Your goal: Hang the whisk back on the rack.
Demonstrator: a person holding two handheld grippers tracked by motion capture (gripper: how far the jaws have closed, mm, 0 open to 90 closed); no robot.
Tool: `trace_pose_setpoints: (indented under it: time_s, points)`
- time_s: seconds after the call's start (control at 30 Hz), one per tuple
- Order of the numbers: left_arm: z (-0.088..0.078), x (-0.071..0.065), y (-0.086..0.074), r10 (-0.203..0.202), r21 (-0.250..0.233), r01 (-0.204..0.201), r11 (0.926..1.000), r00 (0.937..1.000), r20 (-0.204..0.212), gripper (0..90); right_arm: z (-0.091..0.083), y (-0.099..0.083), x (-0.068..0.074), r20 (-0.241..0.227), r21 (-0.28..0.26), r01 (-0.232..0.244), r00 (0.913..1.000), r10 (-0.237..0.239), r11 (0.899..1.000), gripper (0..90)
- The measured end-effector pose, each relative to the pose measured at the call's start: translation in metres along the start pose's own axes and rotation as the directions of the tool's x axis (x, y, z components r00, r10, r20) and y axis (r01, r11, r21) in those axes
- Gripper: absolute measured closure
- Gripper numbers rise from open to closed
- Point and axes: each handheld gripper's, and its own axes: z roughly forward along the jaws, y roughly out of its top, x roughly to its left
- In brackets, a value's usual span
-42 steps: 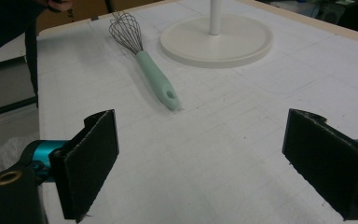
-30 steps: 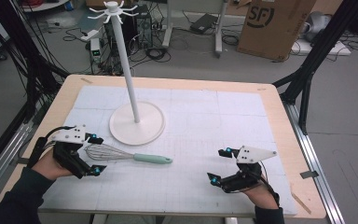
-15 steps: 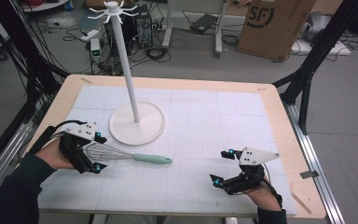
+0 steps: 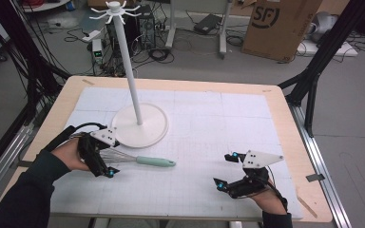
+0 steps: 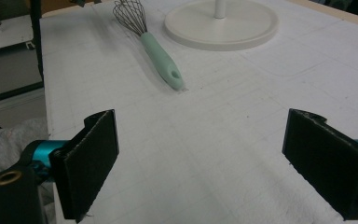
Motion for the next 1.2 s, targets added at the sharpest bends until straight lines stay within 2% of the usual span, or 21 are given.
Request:
trace_pose_setpoints:
  time_s: [0.2,0.27,0.37,0.47,0.67,0.73,0.83,0.87,0.9,1.0,1.1,1.2]
  points:
    - [0.013,0.000,0.018,0.030,0.081,-0.031,0.9962,0.9994,0.015,6.7,0.000,0.000,-0.001,-0.001,0.001,0.001,1.0000,-0.001,1.000,9.7]
    - [0.019,0.001,0.022,0.032,0.118,-0.034,0.9924,0.9994,0.012,7.5,0.001,-0.001,0.000,-0.003,0.008,0.001,1.0000,-0.001,1.000,9.7]
    - [0.027,0.002,0.029,0.045,0.171,-0.050,0.9841,0.9985,0.033,8.4,0.000,-0.001,-0.001,-0.007,0.010,-0.001,1.0000,0.001,1.000,9.6]
    - [0.032,0.003,0.036,0.054,0.198,-0.066,0.9780,0.9962,0.069,9.9,-0.001,-0.001,-0.002,-0.009,0.005,-0.007,0.9999,0.007,1.000,9.7]
    - [0.039,0.009,0.047,0.052,0.242,-0.076,0.9673,0.9930,0.106,11.4,-0.003,-0.002,-0.002,-0.009,0.003,-0.008,0.9999,0.008,1.000,9.7]
    - [0.042,0.009,0.050,0.046,0.265,-0.074,0.9615,0.9929,0.110,12.3,-0.003,-0.002,-0.003,-0.009,0.003,-0.009,0.9999,0.009,1.000,9.6]
    - [0.046,0.011,0.058,0.065,0.287,-0.094,0.9534,0.9916,0.112,13.3,-0.004,-0.003,-0.004,-0.008,0.000,-0.009,0.9999,0.009,1.000,9.7]
    - [0.047,0.010,0.059,0.061,0.287,-0.091,0.9535,0.9917,0.113,13.5,-0.005,-0.003,-0.004,-0.007,-0.001,-0.010,0.9999,0.010,1.000,9.7]
    - [0.049,0.010,0.061,0.063,0.296,-0.095,0.9506,0.9912,0.116,13.8,-0.005,-0.003,-0.004,-0.006,0.001,-0.014,0.9999,0.014,1.000,9.7]
    - [0.056,0.010,0.067,0.080,0.336,-0.114,0.9352,0.9905,0.111,15.4,-0.005,-0.003,-0.004,-0.011,-0.001,-0.011,0.9999,0.011,1.000,9.7]
    - [0.062,0.011,0.073,0.084,0.349,-0.121,0.9291,0.9894,0.118,17.5,-0.004,-0.003,-0.004,-0.012,0.001,-0.009,0.9999,0.009,1.000,9.7]
    - [0.067,0.013,0.079,0.095,0.381,-0.133,0.9150,0.9887,0.116,20.8,-0.004,-0.003,-0.003,-0.016,0.007,-0.010,0.9998,0.010,1.000,9.7]
